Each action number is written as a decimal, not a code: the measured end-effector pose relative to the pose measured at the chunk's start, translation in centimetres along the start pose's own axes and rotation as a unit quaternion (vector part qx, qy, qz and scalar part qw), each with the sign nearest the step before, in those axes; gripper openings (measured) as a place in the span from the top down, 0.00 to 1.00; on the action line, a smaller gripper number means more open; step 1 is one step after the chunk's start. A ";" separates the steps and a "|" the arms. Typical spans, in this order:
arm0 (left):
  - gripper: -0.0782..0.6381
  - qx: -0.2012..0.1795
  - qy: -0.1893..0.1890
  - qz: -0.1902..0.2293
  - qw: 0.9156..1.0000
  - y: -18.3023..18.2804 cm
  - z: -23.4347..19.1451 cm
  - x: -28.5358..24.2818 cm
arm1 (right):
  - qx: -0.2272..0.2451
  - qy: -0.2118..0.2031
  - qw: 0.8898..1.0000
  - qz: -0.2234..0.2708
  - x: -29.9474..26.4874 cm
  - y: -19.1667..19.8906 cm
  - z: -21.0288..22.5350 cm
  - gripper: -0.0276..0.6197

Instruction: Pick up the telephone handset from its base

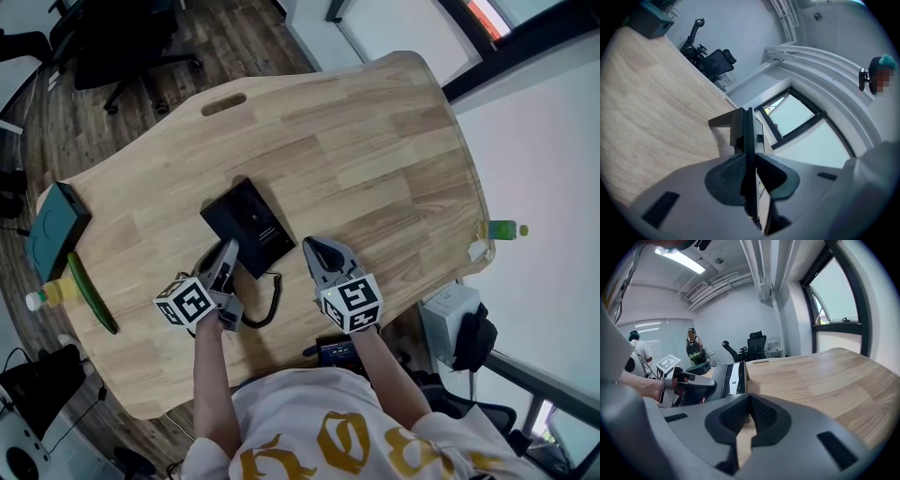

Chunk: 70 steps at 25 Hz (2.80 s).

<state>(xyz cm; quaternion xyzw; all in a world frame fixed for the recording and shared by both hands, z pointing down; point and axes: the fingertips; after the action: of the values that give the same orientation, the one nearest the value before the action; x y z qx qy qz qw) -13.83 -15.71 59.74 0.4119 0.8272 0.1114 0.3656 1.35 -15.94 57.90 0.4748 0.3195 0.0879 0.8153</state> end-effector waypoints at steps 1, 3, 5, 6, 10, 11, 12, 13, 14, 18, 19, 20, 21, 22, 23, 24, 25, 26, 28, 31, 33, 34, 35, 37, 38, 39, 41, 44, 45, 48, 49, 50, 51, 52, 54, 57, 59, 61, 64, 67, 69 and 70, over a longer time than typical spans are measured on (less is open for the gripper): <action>0.78 0.003 0.006 0.000 1.000 0.0 0.1 0.1 | 0.000 -0.001 1.000 0.000 0.0 0.0 -0.1 0.95; 0.79 -0.001 0.014 -0.001 1.000 -0.1 0.4 0.4 | -0.001 -0.002 1.000 -0.001 -0.1 0.0 -0.1 0.95; 0.79 -0.007 0.016 -0.003 1.000 -0.1 0.6 0.5 | -0.001 -0.002 1.000 -0.001 -0.1 0.0 -0.2 0.95; 0.79 -0.006 0.017 -0.004 1.000 0.0 0.6 0.5 | 0.000 -0.003 1.000 -0.001 -0.2 -0.1 -0.3 0.95; 0.79 0.010 0.019 0.000 1.000 -0.1 0.2 0.5 | 0.004 -0.007 1.000 0.002 -0.4 -0.4 -0.8 0.95; 0.79 0.011 0.020 0.000 1.000 -0.1 0.3 0.5 | 0.005 -0.007 1.000 0.003 -0.4 -0.5 -0.8 0.95; 0.79 0.013 0.023 0.000 1.000 -0.1 0.4 0.5 | 0.006 -0.007 1.000 0.002 -0.3 -0.5 -0.8 0.95; 0.79 0.015 0.027 0.001 1.000 -0.2 0.6 0.6 | 0.006 -0.006 1.000 0.002 -0.2 -0.5 -0.8 0.95; 0.79 0.017 0.031 0.002 0.999 -0.3 0.8 0.7 | 0.007 -0.005 1.000 0.002 -0.1 -0.6 -0.8 0.95; 0.79 0.019 0.040 0.006 0.999 -0.5 1.4 0.9 | 0.011 -0.002 1.000 0.010 0.2 -1.2 -0.8 0.95; 0.79 0.019 0.044 0.007 0.999 -0.5 1.6 1.0 | 0.012 -0.001 1.000 0.012 0.4 -1.3 -0.8 0.95; 0.79 0.020 0.049 0.008 0.999 -0.5 1.8 1.1 | 0.012 -0.001 1.000 0.014 0.6 -1.5 -0.9 0.95; 0.79 0.022 0.054 0.009 0.998 -0.6 2.1 1.3 | 0.013 0.000 1.000 0.015 0.7 -1.6 -0.9 0.95; 0.79 0.023 0.059 0.010 0.998 -0.6 2.4 1.4 | 0.015 0.001 1.000 0.016 0.8 -1.7 -1.0 0.95; 0.79 0.023 0.064 0.012 0.998 -0.7 2.7 1.6 | 0.016 0.002 1.000 0.018 0.9 -1.8 -1.0 0.95; 0.79 0.023 0.068 0.014 0.997 -0.7 3.0 1.8 | 0.018 0.003 1.000 0.019 1.1 -1.9 -1.0 0.95; 0.79 0.021 0.070 0.014 0.997 -0.7 3.2 2.0 | 0.019 0.004 1.000 0.020 1.2 -2.1 -1.1 0.95; 0.79 0.021 0.072 0.015 0.997 -0.6 3.5 2.2 | 0.021 0.004 1.000 0.022 1.4 -2.2 -1.2 0.95; 0.79 0.021 0.076 0.016 0.997 -0.4 3.9 2.8 | 0.025 0.003 0.999 0.024 1.6 -2.5 -1.4 0.95; 0.79 0.021 0.082 0.023 0.996 -0.1 4.6 3.6 | 0.031 -0.001 0.999 0.032 1.7 -3.0 -2.0 0.95; 0.79 0.021 0.085 0.026 0.996 -0.1 4.8 4.0 | 0.035 -0.003 0.999 0.037 1.9 -3.4 -2.3 0.95; 0.79 0.021 0.086 0.028 0.996 -0.1 4.9 4.2 | 0.038 -0.003 0.999 0.038 2.0 -3.5 -2.4 0.95; 0.79 0.021 0.087 0.029 0.996 -0.1 5.0 4.4 | 0.041 -0.003 0.998 0.039 2.2 -3.6 -2.5 0.95; 0.79 0.017 0.089 0.030 0.995 -0.1 5.2 4.8 | 0.045 0.000 0.998 0.040 2.6 -3.7 -2.6 0.95; 0.79 0.013 0.091 0.031 0.995 -0.1 5.4 5.0 | 0.046 0.001 0.998 0.041 2.8 -3.9 -2.6 0.95; 0.79 0.010 0.092 0.032 0.995 -0.2 5.6 5.2 | 0.047 0.002 0.998 0.044 3.1 -4.0 -2.6 0.95; 0.79 0.005 0.097 0.036 0.995 -0.4 6.1 5.6 | 0.049 0.004 0.998 0.051 3.5 -4.4 -2.7 0.95; 0.79 0.003 0.103 0.041 0.994 -0.6 6.7 6.3 | 0.054 0.006 0.997 0.057 3.9 -4.8 -3.2 0.95; 0.79 0.001 0.107 0.043 0.993 -0.6 6.8 6.5 | 0.056 0.006 0.997 0.059 4.0 -5.0 -3.4 0.95; 0.79 -0.006 0.119 0.041 0.992 -0.5 7.6 7.1 | 0.056 0.006 0.996 0.069 4.3 -5.4 -3.8 0.95; 0.79 -0.007 0.123 0.040 0.992 -0.3 7.8 7.3 | 0.051 0.005 0.996 0.074 4.4 -5.5 -4.0 0.95; 0.79 -0.009 0.128 0.039 0.991 -0.2 8.2 7.5 | 0.045 0.005 0.996 0.080 4.6 -5.6 -4.0 0.95; 0.79 -0.009 0.134 0.038 0.990 0.0 8.5 7.7 | 0.039 0.005 0.995 0.086 4.8 -5.8 -4.1 0.95; 0.79 -0.009 0.142 0.036 0.989 0.2 8.9 7.8 | 0.035 0.006 0.995 0.092 5.0 -5.9 -4.1 0.95; 0.79 -0.012 0.156 0.034 0.987 0.4 9.6 8.1 | 0.036 0.010 0.994 0.098 5.3 -6.3 -4.3 0.95; 0.79 -0.018 0.171 0.028 0.985 0.8 10.3 8.7 | 0.049 0.013 0.994 0.100 5.7 -6.6 -4.7 0.95; 0.79 -0.022 0.180 0.024 0.983 1.1 10.7 9.1 | 0.053 0.016 0.993 0.103 6.1 -6.7 -5.1 0.95; 0.79 -0.026 0.190 0.022 0.981 1.4 11.0 9.7 | 0.056 0.020 0.992 0.107 6.5 -6.7 -5.4 0.95; 0.79 -0.034 0.199 0.028 0.979 1.4 11.4 10.8 | 0.061 0.024 0.992 0.110 7.1 -6.8 -6.0 0.95; 0.79 -0.034 0.206 0.040 0.977 0.8 11.7 11.9 | 0.064 0.027 0.991 0.113 7.7 -6.7 -6.5 0.95; 0.79 -0.035 0.209 0.046 0.976 0.5 11.5 12.5 | 0.068 0.029 0.991 0.113 7.9 -6.5 -6.9 0.95; 0.79 -0.035 0.209 0.049 0.976 0.4 11.5 12.8 | 0.070 0.030 0.991 0.112 8.1 -6.4 -7.1 0.95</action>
<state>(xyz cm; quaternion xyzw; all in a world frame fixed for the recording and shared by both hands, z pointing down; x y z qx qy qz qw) -10.62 -7.07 45.27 0.4062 0.8598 0.2422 0.1928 2.32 -10.68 46.60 0.5605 0.2938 0.1705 0.7553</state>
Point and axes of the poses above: the fingertips, and each gripper's own axes: x backward along the fingers, z to its right, y out of its underside, and after that the axes turned 13 degrees about -y, right-handed
